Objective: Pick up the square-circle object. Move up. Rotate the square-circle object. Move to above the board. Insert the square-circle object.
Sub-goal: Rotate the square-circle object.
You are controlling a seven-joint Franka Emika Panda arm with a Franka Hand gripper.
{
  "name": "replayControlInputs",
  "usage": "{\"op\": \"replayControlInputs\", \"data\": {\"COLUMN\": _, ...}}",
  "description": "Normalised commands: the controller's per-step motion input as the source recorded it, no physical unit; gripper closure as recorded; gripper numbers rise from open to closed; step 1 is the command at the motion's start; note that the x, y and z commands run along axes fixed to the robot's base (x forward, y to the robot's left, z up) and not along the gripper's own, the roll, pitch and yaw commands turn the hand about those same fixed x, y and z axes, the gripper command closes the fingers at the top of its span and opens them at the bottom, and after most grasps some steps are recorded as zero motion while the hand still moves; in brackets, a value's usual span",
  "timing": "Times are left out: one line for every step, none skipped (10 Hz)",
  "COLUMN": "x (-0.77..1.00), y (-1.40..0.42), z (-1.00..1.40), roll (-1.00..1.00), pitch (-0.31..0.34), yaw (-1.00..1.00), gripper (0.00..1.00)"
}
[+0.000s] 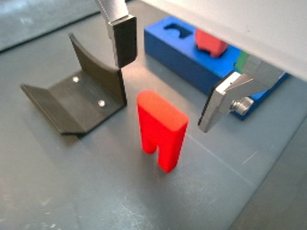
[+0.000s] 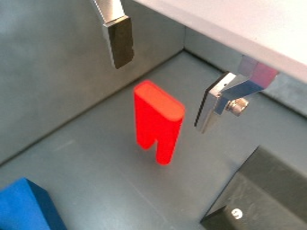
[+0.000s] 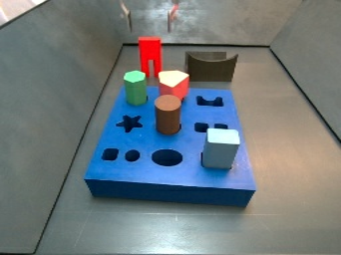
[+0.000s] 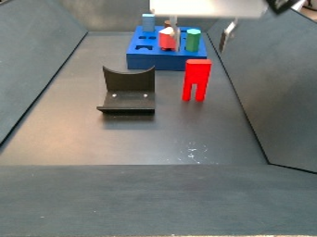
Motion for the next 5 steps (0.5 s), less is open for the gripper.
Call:
{"op": "replayControlInputs", "data": {"x": 0.0, "y": 0.0, "z": 0.0, "roll": 0.0, "pitch": 0.005, "yaw": 1.0, "gripper": 0.0}}
{"op": "replayControlInputs", "data": {"x": 0.02, "y": 0.0, "z": -0.13, "roll": 0.0, "pitch": 0.005, "yaw": 1.0, "gripper": 0.0}}
{"op": "replayControlInputs", "data": {"x": 0.04, "y": 0.0, "z": -0.1, "roll": 0.0, "pitch": 0.004, "yaw": 1.0, "gripper": 0.0}}
{"op": "replayControlInputs", "data": {"x": 0.04, "y": 0.0, "z": -0.07, "roll": 0.0, "pitch": 0.003, "yaw": 1.0, "gripper": 0.0}}
{"op": "replayControlInputs", "data": {"x": 0.04, "y": 0.0, "z": -0.05, "roll": 0.0, "pitch": 0.003, "yaw": 1.0, "gripper": 0.0}}
